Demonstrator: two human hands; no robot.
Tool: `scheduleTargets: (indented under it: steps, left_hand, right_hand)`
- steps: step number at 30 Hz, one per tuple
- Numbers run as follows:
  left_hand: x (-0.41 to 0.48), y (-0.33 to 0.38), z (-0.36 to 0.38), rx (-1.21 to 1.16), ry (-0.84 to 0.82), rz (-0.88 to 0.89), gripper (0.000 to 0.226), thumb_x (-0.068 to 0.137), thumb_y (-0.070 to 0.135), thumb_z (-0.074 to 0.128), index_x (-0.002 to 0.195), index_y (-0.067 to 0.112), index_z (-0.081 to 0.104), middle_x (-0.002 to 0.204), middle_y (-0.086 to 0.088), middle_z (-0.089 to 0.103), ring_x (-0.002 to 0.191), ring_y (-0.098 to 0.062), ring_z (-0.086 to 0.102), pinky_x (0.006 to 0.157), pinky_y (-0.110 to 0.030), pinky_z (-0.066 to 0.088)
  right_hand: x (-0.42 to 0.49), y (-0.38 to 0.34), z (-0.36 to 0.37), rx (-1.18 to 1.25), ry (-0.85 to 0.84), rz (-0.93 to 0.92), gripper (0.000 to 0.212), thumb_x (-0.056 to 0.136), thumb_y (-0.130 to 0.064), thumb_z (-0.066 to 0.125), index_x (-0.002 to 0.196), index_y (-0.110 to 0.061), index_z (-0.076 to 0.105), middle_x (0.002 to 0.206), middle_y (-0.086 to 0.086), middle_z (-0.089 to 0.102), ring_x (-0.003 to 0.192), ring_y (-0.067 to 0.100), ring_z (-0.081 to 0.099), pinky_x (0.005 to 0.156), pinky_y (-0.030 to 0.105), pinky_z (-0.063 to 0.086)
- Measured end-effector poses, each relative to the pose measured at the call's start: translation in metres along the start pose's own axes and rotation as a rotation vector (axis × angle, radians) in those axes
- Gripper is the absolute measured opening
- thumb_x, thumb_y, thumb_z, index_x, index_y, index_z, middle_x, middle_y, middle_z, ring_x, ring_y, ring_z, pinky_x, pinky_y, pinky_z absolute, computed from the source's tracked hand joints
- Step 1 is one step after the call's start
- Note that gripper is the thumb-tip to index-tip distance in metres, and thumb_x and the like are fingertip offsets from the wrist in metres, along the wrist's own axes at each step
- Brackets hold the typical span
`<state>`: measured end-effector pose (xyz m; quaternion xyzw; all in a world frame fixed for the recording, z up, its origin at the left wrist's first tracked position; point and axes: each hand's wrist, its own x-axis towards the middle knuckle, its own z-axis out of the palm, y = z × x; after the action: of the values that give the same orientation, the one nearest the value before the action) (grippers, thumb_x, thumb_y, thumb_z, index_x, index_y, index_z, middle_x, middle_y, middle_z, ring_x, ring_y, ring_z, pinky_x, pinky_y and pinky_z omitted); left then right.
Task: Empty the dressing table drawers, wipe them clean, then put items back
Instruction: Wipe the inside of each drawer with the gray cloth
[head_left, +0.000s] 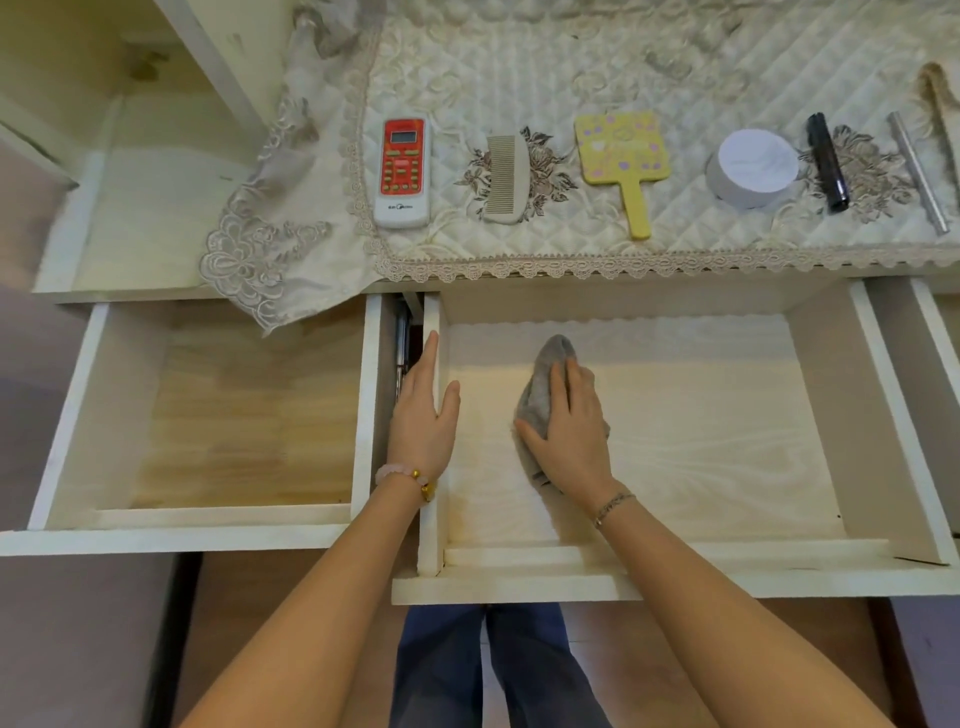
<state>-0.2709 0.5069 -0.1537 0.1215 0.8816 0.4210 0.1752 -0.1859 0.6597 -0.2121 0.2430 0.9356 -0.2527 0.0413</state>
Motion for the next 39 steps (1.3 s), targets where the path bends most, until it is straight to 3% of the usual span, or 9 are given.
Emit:
scheduleTargets:
  steps: [6,12,15,18,25,27,30,35,39]
  left_hand:
    - [0.001,-0.004,0.002,0.022,0.013,0.021,0.057,0.099,0.028,0.039,0.149,0.034,0.011,0.153,0.01,0.022,0.138,-0.009,0.024,0.096,-0.017,0.023]
    - [0.002,-0.004,0.002,0.053,0.013,0.031,0.061,0.098,0.03,0.042,0.148,0.037,0.008,0.152,0.007,0.025,0.129,-0.013,0.034,0.084,-0.02,0.03]
    - [0.001,-0.002,0.001,0.044,0.01,0.029,0.061,0.098,0.028,0.041,0.148,0.037,0.006,0.151,0.006,0.026,0.123,-0.018,0.039,0.079,-0.022,0.032]
    - [0.001,-0.002,0.001,0.044,0.005,0.027,0.061,0.098,0.028,0.041,0.148,0.037,0.006,0.15,0.005,0.026,0.121,-0.02,0.042,0.079,-0.023,0.033]
    - [0.0,-0.002,0.0,0.145,-0.006,0.042,0.062,0.098,0.034,0.038,0.148,0.035,0.002,0.149,0.001,0.027,0.111,-0.025,0.05,0.077,-0.027,0.041]
    - [-0.001,0.0,0.002,0.269,0.013,0.048,0.063,0.097,0.037,0.037,0.149,0.032,0.001,0.146,-0.004,0.03,0.1,-0.027,0.055,0.067,-0.032,0.047]
    - [-0.001,0.001,0.005,0.396,0.042,0.057,0.064,0.096,0.037,0.037,0.149,0.03,0.001,0.145,-0.005,0.031,0.095,-0.027,0.055,0.059,-0.031,0.042]
    - [-0.001,0.001,0.004,0.401,0.07,0.04,0.062,0.097,0.037,0.037,0.149,0.031,0.003,0.145,-0.004,0.033,0.1,-0.028,0.056,0.062,-0.031,0.043]
    - [-0.01,0.004,0.005,0.336,0.033,-0.008,0.065,0.097,0.041,0.038,0.148,0.036,-0.003,0.154,-0.003,0.023,0.115,-0.031,0.051,0.079,-0.037,0.048]
  right_hand:
    - [0.024,-0.015,0.008,-0.014,0.097,-0.093,0.066,0.089,-0.036,0.052,0.144,-0.007,0.03,0.152,0.014,0.026,0.139,0.031,0.024,0.112,0.042,0.025]
    - [0.051,-0.043,0.025,-0.083,0.068,-0.278,0.054,0.088,-0.04,0.041,0.136,-0.015,0.045,0.146,0.008,0.039,0.133,0.029,0.035,0.109,0.041,0.031]
    - [0.057,-0.055,0.045,-0.16,-0.046,-0.391,0.054,0.094,-0.04,0.027,0.144,-0.021,0.032,0.152,0.0,0.03,0.14,0.023,0.025,0.111,0.041,0.026]
    - [0.062,-0.055,0.056,-0.234,-0.087,-0.362,0.055,0.097,-0.041,0.018,0.148,-0.022,0.02,0.155,-0.004,0.021,0.142,0.019,0.017,0.112,0.037,0.019]
    - [0.064,-0.055,0.034,-0.179,0.043,-0.42,0.054,0.088,-0.031,0.036,0.137,-0.01,0.045,0.141,0.006,0.046,0.129,0.03,0.042,0.106,0.041,0.037]
    - [0.064,-0.053,0.026,-0.18,0.081,-0.442,0.054,0.083,-0.029,0.039,0.132,-0.009,0.051,0.135,0.008,0.053,0.123,0.033,0.049,0.1,0.042,0.043]
    - [0.061,-0.042,0.017,-0.209,0.062,-0.42,0.053,0.083,-0.03,0.038,0.13,-0.009,0.052,0.134,0.008,0.054,0.123,0.033,0.049,0.097,0.043,0.045]
    - [0.059,-0.001,-0.004,-0.243,0.019,-0.352,0.053,0.086,-0.029,0.033,0.132,-0.008,0.049,0.137,0.011,0.05,0.127,0.033,0.045,0.1,0.044,0.043]
    - [0.057,0.048,-0.03,-0.28,0.001,-0.279,0.057,0.088,-0.031,0.026,0.137,-0.008,0.043,0.142,0.012,0.044,0.132,0.032,0.039,0.104,0.045,0.038]
